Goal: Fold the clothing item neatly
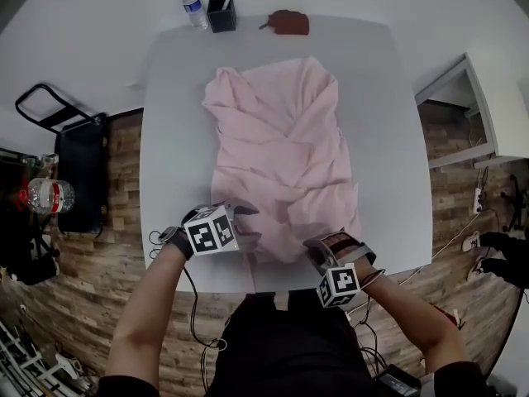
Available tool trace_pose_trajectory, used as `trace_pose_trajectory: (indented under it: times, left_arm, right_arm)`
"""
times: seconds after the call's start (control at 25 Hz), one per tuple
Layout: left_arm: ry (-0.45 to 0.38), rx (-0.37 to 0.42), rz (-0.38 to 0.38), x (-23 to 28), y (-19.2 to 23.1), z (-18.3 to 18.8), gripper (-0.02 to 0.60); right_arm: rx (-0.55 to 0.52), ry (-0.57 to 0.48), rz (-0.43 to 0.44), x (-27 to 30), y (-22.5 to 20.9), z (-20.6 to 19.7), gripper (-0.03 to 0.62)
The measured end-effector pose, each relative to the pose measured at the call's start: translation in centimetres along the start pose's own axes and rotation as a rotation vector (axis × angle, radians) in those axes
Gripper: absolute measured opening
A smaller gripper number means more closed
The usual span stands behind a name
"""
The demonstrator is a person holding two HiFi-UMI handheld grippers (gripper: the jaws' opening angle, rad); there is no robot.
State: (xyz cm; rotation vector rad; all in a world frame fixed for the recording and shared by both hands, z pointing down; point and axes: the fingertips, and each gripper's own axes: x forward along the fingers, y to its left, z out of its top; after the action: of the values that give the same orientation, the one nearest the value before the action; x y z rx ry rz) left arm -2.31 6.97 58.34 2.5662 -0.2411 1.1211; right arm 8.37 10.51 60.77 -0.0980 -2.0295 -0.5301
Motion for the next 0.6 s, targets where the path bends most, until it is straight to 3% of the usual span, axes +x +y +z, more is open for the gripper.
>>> trace_pose_trajectory:
  times: [0.08,0.16,0.4,0.44,0.52,0.6]
  left_arm:
    - [0.112,0.120,-0.040,1.6,0.3,-0.7,0.229]
    - [0.176,0.186,-0.050,2.6,1.0,-1.4,0.241]
    - [0.366,0.224,-0.006,3.7,4.4,-5.2,0.267]
    - [0.391,0.230,0.023,3.5,5.1,-5.5,0.252]
    - [0.417,0.218,0.087,2.9,6.4,-5.6,0.066]
    - [0.394,0.139,0.152,1.7,7.7,-5.4,0.035]
  right_arm:
    - [0.069,-0.012,0.001,-0.4,-1.9,0.2,0.040]
    - [0.125,-0.038,-0.011,-0.7,-4.7,0.4,0.038]
    - [0.142,-0.085,-0.014,-0.6,-11.7,0.6,0.039]
    - [0.133,-0.079,-0.008,-0.4,-12.3,0.4,0.040]
    - [0.136,-0.056,0.001,0.3,-13.5,-0.2,0.040]
    - [0.169,-0.021,-0.001,1.2,-15.1,-1.1,0.040]
